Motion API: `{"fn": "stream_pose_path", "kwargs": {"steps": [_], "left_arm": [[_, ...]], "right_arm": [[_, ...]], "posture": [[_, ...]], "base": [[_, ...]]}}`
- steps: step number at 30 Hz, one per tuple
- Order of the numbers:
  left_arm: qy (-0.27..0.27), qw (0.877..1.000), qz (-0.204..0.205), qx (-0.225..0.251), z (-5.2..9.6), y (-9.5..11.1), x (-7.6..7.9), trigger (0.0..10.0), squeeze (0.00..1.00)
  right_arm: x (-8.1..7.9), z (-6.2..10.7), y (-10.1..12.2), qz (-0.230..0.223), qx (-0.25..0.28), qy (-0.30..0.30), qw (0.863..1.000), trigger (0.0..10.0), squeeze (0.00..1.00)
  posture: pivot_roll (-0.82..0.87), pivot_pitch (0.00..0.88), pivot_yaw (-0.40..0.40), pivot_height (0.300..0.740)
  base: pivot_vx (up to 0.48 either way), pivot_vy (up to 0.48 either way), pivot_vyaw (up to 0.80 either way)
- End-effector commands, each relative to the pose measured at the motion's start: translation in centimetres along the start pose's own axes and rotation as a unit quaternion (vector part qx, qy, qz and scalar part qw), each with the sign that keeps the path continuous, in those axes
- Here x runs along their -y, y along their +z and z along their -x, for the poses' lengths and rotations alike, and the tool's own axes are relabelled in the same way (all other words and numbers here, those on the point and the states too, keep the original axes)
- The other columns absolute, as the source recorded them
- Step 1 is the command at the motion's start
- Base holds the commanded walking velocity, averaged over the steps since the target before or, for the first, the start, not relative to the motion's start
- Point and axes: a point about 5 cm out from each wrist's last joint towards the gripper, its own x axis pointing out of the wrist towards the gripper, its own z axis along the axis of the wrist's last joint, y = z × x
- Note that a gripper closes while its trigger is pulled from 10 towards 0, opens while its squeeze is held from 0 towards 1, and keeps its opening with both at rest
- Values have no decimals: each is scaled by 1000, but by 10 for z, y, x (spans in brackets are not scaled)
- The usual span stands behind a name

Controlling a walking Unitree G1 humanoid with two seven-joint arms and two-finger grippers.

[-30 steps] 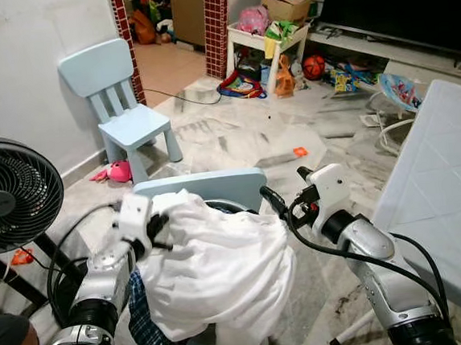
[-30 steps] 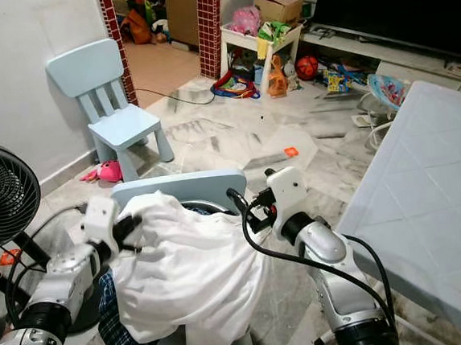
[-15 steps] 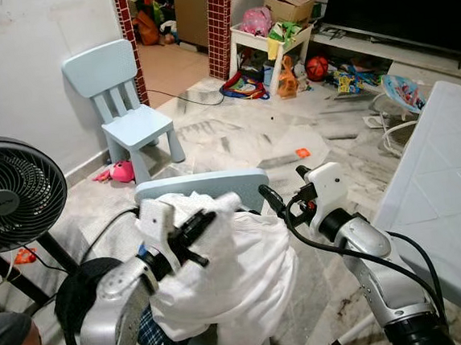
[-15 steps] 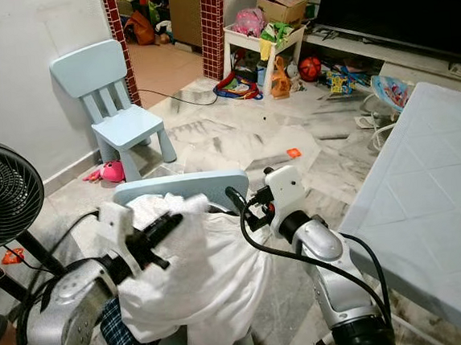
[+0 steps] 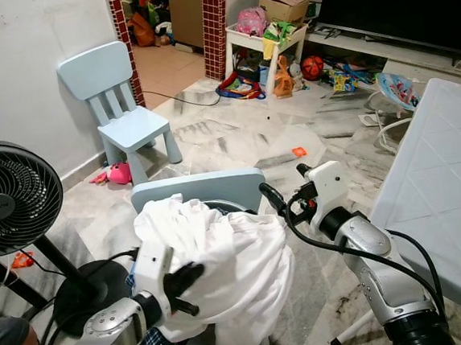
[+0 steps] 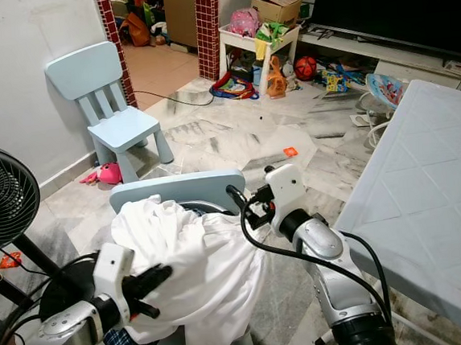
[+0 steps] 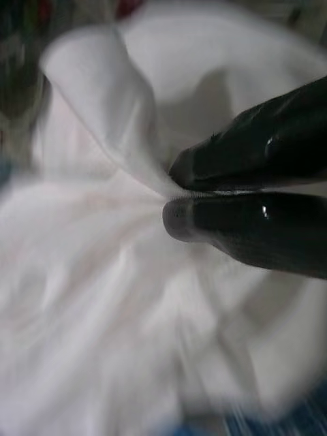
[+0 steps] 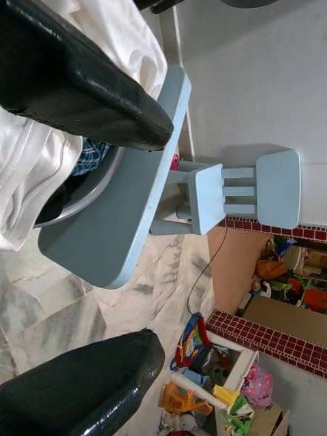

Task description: Hang hanger

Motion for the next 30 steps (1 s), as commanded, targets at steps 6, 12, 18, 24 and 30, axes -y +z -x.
{"fn": "stream_pose_path", "kwargs": {"steps": [6, 12, 18, 24, 30], "left_arm": [[6, 995, -95, -21, 7, 3, 4, 10000, 1000], [-12, 986, -166, -18, 10, 10, 17, 10000, 1000], [-30, 982, -187, -10, 10, 15, 28, 10000, 1000], [-70, 968, -242, -27, 13, 16, 43, 10000, 1000], [-73, 954, -288, -25, 11, 23, 43, 10000, 1000]], "right_arm": [[3, 0, 1, 4, 1, -2, 1000, 10000, 0], [2, 0, 1, 3, 1, -3, 1000, 10000, 0], [1, -2, 0, 3, 2, -1, 1000, 10000, 0], [1, -4, 1, 3, 5, 1, 1000, 10000, 0], [0, -6, 1, 2, 7, 2, 1000, 10000, 0]], "posture": [[5, 2, -61, 740], [10, 3, -57, 740], [23, 0, -57, 740], [29, 0, -55, 740], [32, 0, -53, 740]], "base": [[0, 0, 0], [0, 0, 0], [0, 0, 0], [0, 0, 0], [0, 0, 0]]}}
